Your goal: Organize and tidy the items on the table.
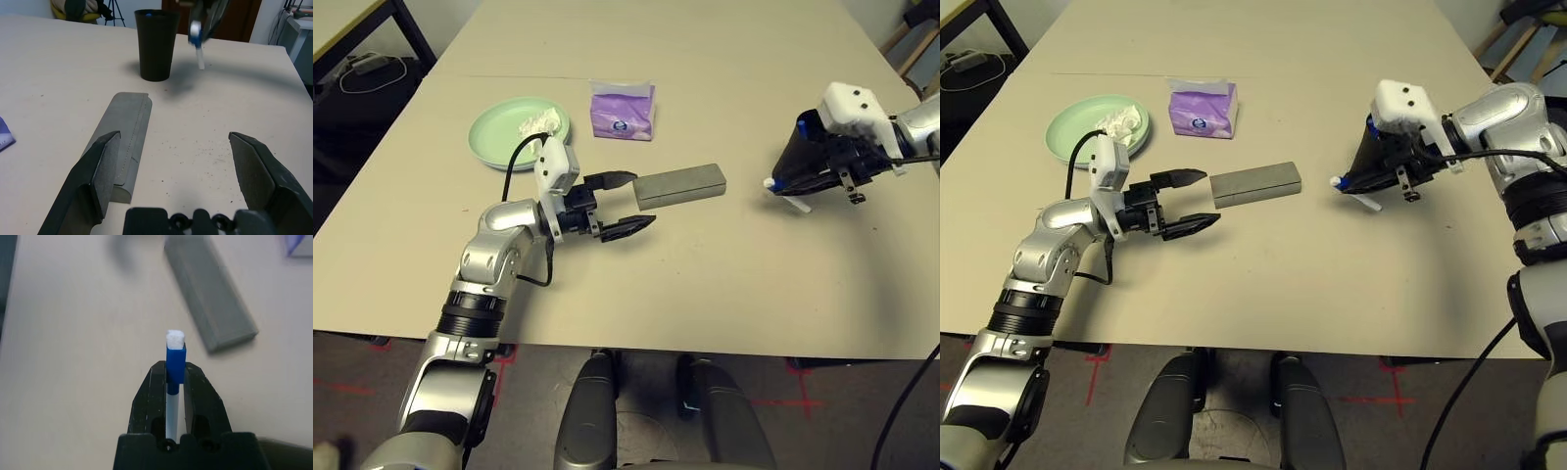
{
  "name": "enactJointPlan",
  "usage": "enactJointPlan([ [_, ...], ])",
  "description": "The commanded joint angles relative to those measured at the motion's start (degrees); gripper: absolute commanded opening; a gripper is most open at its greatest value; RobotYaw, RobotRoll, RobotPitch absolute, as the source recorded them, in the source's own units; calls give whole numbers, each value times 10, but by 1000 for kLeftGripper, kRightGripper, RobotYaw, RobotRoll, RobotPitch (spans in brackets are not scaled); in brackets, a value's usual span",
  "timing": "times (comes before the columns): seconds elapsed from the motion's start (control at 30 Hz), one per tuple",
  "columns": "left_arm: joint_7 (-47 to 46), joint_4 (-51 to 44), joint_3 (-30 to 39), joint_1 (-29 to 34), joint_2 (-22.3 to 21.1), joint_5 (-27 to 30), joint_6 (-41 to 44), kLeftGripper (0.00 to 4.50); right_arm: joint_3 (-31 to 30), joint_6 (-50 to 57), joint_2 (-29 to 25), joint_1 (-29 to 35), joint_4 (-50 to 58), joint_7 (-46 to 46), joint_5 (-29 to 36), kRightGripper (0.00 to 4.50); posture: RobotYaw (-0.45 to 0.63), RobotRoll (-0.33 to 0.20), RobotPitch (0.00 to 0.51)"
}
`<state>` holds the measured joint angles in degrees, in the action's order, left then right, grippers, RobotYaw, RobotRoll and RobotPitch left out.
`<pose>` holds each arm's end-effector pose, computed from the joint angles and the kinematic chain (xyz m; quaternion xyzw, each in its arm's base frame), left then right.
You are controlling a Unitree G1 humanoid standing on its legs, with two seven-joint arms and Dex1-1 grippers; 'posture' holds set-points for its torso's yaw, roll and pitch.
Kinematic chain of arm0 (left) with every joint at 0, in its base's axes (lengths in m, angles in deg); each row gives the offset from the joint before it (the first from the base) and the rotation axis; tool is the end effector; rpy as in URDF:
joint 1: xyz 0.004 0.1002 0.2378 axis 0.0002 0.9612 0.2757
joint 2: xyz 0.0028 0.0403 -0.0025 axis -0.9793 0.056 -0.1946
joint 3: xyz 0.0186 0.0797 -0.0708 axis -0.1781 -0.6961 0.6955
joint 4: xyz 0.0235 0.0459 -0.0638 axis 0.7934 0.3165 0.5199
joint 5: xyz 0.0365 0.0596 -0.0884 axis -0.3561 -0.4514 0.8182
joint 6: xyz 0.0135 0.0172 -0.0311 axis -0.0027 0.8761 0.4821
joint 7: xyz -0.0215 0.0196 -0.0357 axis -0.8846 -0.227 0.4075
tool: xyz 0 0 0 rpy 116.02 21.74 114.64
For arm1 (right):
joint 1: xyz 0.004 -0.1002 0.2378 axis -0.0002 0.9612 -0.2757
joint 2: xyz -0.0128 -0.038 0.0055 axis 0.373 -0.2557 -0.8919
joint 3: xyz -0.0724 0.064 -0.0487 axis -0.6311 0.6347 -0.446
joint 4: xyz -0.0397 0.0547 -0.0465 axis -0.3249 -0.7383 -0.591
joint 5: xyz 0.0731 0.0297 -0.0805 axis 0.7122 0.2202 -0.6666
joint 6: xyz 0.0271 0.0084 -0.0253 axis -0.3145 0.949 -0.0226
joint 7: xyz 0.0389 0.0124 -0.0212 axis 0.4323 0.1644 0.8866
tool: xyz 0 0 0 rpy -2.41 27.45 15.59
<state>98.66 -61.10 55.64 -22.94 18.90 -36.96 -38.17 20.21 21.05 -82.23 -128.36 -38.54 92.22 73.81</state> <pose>0.3157 0.1927 0.1693 0.1003 -0.0648 -0.5799 0.8059 0.3402 -0.2869 0.2773 -0.2706 0.1009 0.6032 0.7435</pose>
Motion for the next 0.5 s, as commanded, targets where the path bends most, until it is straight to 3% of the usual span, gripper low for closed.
enactJointPlan([
  [0.03, 12, 5, -16, -1, 2, -11, -12, 4500, 66, 65, 17, 57, 78, -45, 39, 320, 148, 0, 141],
  [0.23, 20, 15, -21, -7, 2, -14, -20, 4500, 165, 154, 66, 140, 209, -165, 90, 320, 132, 0, 126],
  [0.5, 30, 44, -22, -27, 6, -19, -33, 4500, 261, 161, 141, 141, 253, -316, 115, 320, 103, 0, 104],
])
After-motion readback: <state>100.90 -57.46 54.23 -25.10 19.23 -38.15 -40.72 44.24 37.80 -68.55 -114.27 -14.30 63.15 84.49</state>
